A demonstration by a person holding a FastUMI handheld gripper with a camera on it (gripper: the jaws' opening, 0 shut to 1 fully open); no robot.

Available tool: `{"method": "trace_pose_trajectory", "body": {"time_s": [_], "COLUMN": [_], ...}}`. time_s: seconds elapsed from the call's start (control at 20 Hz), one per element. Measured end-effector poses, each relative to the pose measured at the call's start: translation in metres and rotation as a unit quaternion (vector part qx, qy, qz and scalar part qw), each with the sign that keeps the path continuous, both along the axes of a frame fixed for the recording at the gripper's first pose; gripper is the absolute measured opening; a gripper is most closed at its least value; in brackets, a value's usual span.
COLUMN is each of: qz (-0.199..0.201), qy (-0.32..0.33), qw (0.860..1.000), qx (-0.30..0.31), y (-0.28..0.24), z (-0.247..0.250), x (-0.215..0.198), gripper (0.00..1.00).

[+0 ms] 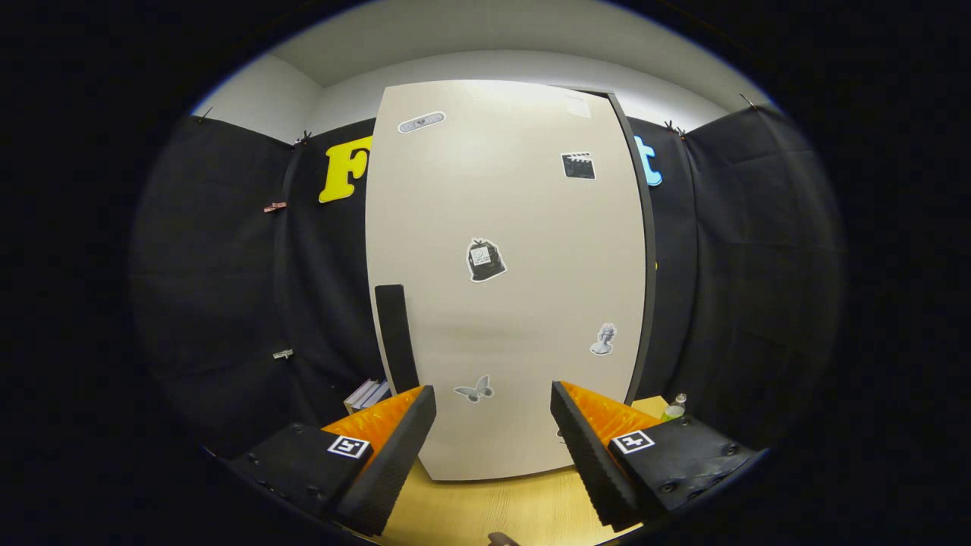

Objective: Open the shoe cabinet door, grab the shoes and put them into the shoe cabinet, then close the shoe cabinet door.

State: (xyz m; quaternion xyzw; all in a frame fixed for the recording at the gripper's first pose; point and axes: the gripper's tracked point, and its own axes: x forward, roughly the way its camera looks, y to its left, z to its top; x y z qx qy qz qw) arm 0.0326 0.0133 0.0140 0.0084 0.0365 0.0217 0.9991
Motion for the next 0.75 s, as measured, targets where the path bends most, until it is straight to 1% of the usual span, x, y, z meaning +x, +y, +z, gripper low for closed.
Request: {"method": "trace_pose_trajectory", "body": {"time_s": [0.45, 0.75], "qz": [0.001, -0.009], "qy": [-0.019, -0.024], "qw": [1.0, 1.0], "qx": [0.003, 0.004], "y": [0.0, -0.005], "z": [0.013, 0.015], "x": [0.008, 0.016], "gripper": [0.99, 1.0]}}
